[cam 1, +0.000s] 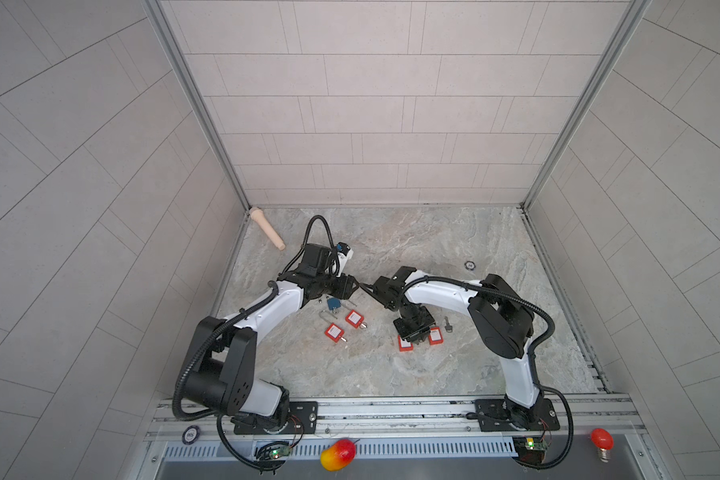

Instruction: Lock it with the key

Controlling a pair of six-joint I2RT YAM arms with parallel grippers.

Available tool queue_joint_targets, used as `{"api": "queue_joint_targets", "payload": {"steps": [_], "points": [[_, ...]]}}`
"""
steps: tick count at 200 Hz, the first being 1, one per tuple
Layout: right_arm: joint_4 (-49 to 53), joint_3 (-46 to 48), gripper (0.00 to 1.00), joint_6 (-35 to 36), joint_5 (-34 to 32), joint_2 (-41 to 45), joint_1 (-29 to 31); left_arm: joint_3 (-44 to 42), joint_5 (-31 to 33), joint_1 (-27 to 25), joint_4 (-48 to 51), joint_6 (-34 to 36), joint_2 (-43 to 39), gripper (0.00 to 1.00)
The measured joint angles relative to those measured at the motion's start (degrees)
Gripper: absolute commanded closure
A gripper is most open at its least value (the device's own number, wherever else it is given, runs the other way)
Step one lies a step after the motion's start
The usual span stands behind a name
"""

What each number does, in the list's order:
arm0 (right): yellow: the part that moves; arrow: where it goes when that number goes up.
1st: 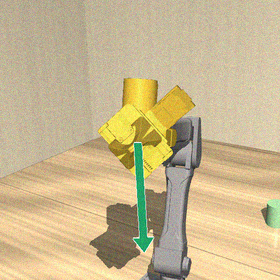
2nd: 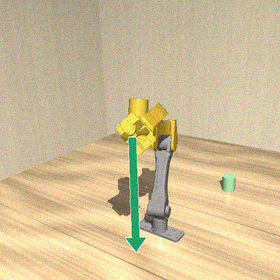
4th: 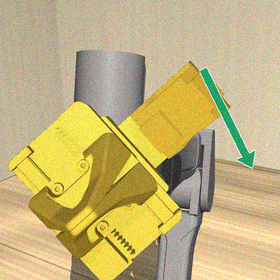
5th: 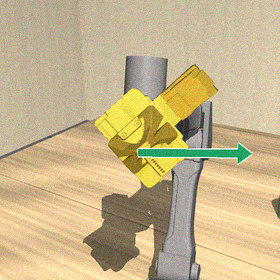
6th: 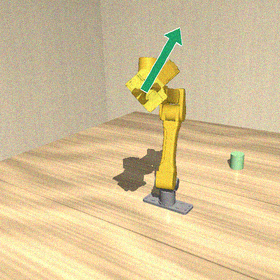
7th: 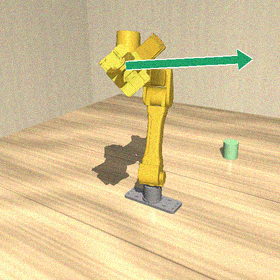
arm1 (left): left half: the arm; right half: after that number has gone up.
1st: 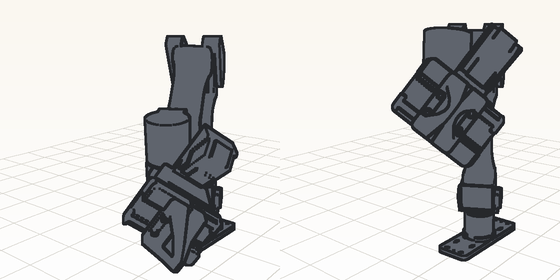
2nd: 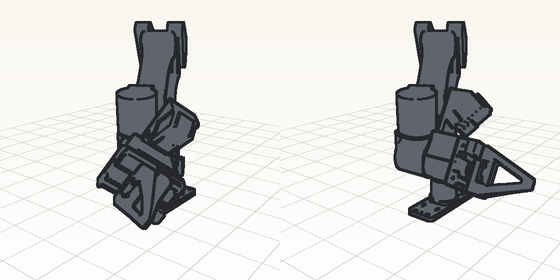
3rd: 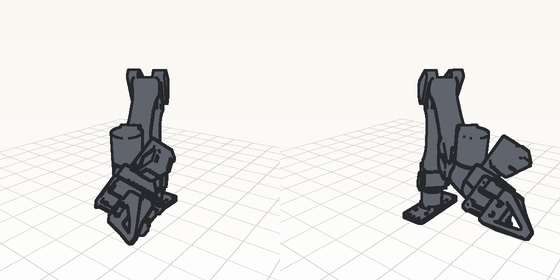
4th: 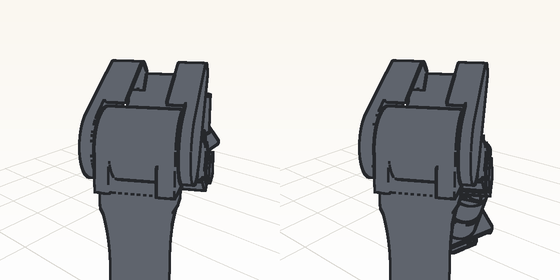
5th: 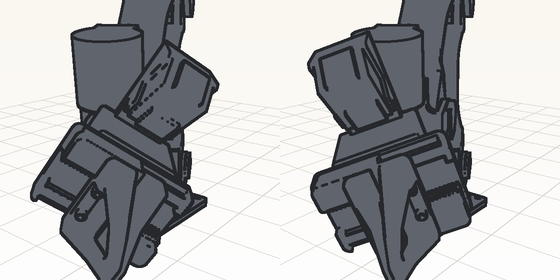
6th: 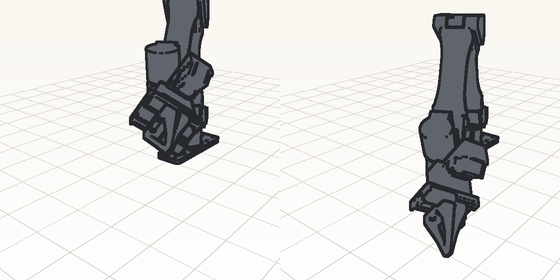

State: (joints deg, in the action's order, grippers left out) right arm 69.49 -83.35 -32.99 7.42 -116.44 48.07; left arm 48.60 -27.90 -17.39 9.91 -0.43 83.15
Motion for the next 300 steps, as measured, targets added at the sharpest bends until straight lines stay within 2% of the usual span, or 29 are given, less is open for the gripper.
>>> {"api": "queue_joint_targets", "payload": {"steps": [43, 105, 144, 160, 177, 187, 242, 276, 300], "points": [[-0.1, 0.0, 0.79, 0.5, -1.0, 0.1, 0.2, 0.0, 0.0, 0.0, 0.0, 0.0, -0.1, 0.44], [-1.5, -2.1, 0.73, 2.5, -10.8, 7.3, -0.6, -0.5, -0.6, 0.0, -0.2, 0.4, -1.6, 0.44], [-6.6, -1.0, 0.56, 8.7, -18.4, 14.2, -1.8, -0.7, -1.1, 0.0, -0.3, 0.4, -3.2, 0.44], [-10.8, 1.1, 0.43, 12.7, -19.5, 16.4, -2.8, -1.0, -1.3, 0.0, -0.9, 0.4, -4.3, 0.44], [-14.4, 2.4, 0.38, 16.3, -19.5, 16.9, -4.5, -2.1, -1.5, 0.0, -2.0, 0.4, -6.0, 0.44], [-16.7, 2.8, 0.35, 18.3, -19.0, 16.5, -5.9, -3.1, -1.6, 0.0, -2.9, 0.3, -7.1, 0.44], [-23.7, 0.1, 0.34, 25.4, -14.4, 9.0, -13.1, -4.9, -1.5, 0.0, -5.1, -0.6, -8.3, 0.44], [-22.8, -7.0, 0.36, 28.5, -12.8, 0.0, -13.9, -5.1, -0.7, -0.1, -5.7, -1.5, -8.4, 0.45], [-22.5, -8.7, 0.36, 29.9, -11.4, -3.6, -13.9, -5.1, 0.2, -0.5, -5.9, -2.0, -8.4, 0.45]]}}
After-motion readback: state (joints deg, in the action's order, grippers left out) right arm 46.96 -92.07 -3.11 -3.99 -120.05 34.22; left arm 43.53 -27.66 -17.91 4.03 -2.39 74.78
